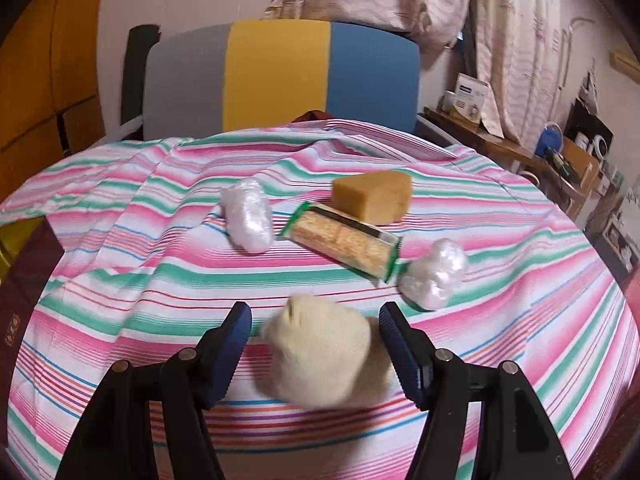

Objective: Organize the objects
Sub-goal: 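Carry the cream bundle into the gold tin and open the right tool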

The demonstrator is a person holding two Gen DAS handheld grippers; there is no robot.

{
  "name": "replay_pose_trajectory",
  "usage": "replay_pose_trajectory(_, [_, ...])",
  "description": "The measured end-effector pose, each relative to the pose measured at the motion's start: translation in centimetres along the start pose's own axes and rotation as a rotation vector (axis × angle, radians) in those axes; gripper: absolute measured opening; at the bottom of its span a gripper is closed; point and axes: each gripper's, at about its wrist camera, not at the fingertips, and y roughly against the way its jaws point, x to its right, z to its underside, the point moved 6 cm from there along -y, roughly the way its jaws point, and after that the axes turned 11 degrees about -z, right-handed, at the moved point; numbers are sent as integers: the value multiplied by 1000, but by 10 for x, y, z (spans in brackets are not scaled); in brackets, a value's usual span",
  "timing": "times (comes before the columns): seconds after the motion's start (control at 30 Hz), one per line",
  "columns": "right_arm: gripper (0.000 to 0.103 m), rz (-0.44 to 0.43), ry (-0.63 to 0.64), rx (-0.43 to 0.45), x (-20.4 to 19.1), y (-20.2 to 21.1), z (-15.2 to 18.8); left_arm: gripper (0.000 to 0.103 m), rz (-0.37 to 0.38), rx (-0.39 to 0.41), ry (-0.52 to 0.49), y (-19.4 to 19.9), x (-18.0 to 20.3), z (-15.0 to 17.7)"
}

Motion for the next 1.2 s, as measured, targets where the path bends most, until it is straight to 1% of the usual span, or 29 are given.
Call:
replay_pose_trajectory(0.17, [70, 8, -57, -29, 20, -7, 3, 101, -36, 1, 53, -1, -12, -4])
replay_pose_trajectory(0.27, [70, 0, -53, -35, 22, -13, 0, 102, -68, -35, 68, -6, -17, -1])
replay_pose_trajectory(0.33, [70, -2, -16, -53, 20, -21, -3, 102, -80, -52, 67, -8, -19, 1])
replay_pose_trajectory(0.4, [67, 41, 50, -92, 19, -32, -1, 102, -91, -49, 74, -6, -22, 2])
replay_pose_trajectory(0.43, [62, 64, 77, -106, 20, -35, 0, 102, -91, -46, 77, -5, -23, 2])
replay_pose_trajectory(0.47, [55, 84, 98, -115, 21, -36, 1, 102, -90, -41, 81, -3, -25, 1])
replay_pose_trajectory(0.5, [52, 92, 106, -112, 25, -36, 2, 102, -90, -36, 83, -2, -26, 0])
replay_pose_trajectory(0.57, [49, 50, 65, -89, 31, -30, 2, 103, -92, -29, 88, -1, -27, -1])
replay_pose_trajectory(0.7, [48, 6, -5, -38, 39, -16, 3, 103, -88, -30, 93, 0, -27, -2])
replay_pose_trajectory(0.8, [48, -93, -67, 9, 27, 1, 1, 103, -91, -30, 90, 1, -28, -3])
replay_pose_trajectory(0.9, [48, -236, -83, 33, -6, 17, -1, 103, -94, -22, 98, 4, -31, -7])
replay_pose_trajectory(0.93, [49, -309, -88, 32, -24, 23, -1, 103, -98, -17, 102, 5, -33, -8])
replay_pose_trajectory(0.97, [49, -354, -89, 30, -36, 27, -1, 103, -103, -15, 105, 5, -34, -10])
replay_pose_trajectory(1.0, [49, -427, -89, 25, -55, 34, -1, 103, -111, -10, 110, 6, -37, -13])
replay_pose_trajectory(1.07, [49, -517, -83, 6, -83, 42, 1, 103, -133, 0, 122, 8, -43, -18])
replay_pose_trajectory(1.1, [49, -580, -70, -11, -105, 47, 3, 103, -151, 9, 129, 10, -47, -21])
replay_pose_trajectory(1.17, [49, -666, -24, -40, -140, 58, 7, 103, -195, 24, 146, 13, -58, -27])
replay_pose_trajectory(1.2, [49, -695, 1, -51, -154, 62, 9, 103, -221, 33, 159, 14, -64, -31])
